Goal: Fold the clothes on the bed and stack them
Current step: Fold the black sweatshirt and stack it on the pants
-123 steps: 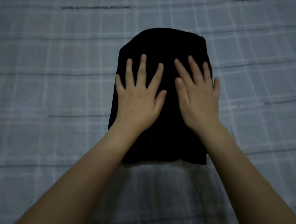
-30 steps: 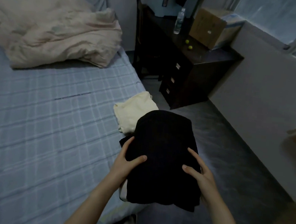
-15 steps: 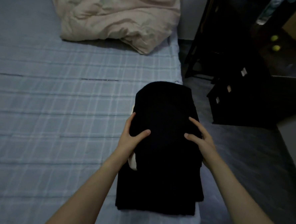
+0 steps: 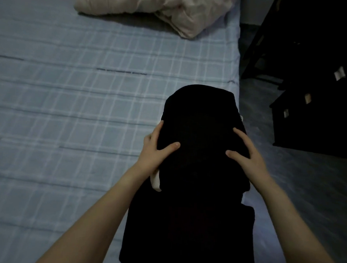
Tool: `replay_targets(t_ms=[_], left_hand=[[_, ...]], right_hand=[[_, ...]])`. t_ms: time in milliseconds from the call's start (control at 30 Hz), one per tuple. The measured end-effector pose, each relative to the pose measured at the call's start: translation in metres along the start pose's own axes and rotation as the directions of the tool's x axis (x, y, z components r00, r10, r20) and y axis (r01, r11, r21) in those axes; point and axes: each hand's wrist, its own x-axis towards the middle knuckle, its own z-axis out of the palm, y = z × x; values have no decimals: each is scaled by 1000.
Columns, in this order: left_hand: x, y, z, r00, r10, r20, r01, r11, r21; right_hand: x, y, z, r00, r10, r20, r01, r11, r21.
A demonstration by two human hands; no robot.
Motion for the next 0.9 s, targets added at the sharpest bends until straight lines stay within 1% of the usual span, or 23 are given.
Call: replay_targets(t_ms=[33, 67, 100, 133, 167, 233, 300, 367, 500, 567, 700, 733, 800, 833, 900], left_hand=[[-1, 8, 2, 997, 73, -16, -70, 988, 141], [-3, 16, 7, 986, 169, 2, -162, 943, 291], [-3, 22, 13, 971, 238, 35, -230, 879, 419], [-5, 26, 20, 964, 261, 50, -249, 822, 513], [-6, 27, 28, 965, 261, 38, -233, 779, 582], [-7, 17, 40, 961, 278, 3, -206, 704, 679], [-6, -6, 49, 945, 326, 13, -223, 614, 757], [2, -31, 54, 933, 360, 32, -242, 556, 796], [13, -45, 57, 932, 363, 23, -228, 533, 815], [8, -33, 54, 943, 329, 46, -222, 523, 823], [-2, 7, 43, 974, 207, 96, -195, 537, 820], [-5, 20, 40, 980, 174, 99, -181, 557, 811], [-13, 44, 31, 985, 145, 90, -162, 628, 761], [-19, 57, 27, 980, 172, 99, -188, 637, 747], [-33, 86, 18, 953, 274, 131, -278, 611, 741]], right_hand=[[-3, -10, -1, 998, -18, -68, 4, 981, -195], [-5, -20, 1, 986, -107, -132, 47, 918, -394], [-6, -30, 8, 958, -244, -154, 127, 836, -534], [-5, -39, 17, 931, -343, -124, 203, 769, -606], [-3, -43, 28, 923, -380, -69, 246, 717, -652], [2, -29, 46, 938, -346, 13, 246, 638, -730], [7, 6, 54, 947, -320, 12, 221, 628, -746], [12, 37, 59, 934, -358, -8, 242, 646, -724], [27, 51, 64, 917, -397, -22, 269, 659, -703], [21, 42, 62, 928, -372, -12, 255, 659, -708], [11, 6, 48, 967, -248, 53, 211, 672, -710], [8, -7, 43, 974, -214, 73, 201, 676, -709], [0, -34, 32, 974, -204, 102, 217, 691, -690], [-6, -48, 27, 968, -228, 109, 240, 694, -679], [-20, -78, 17, 953, -288, 92, 275, 698, -661]])
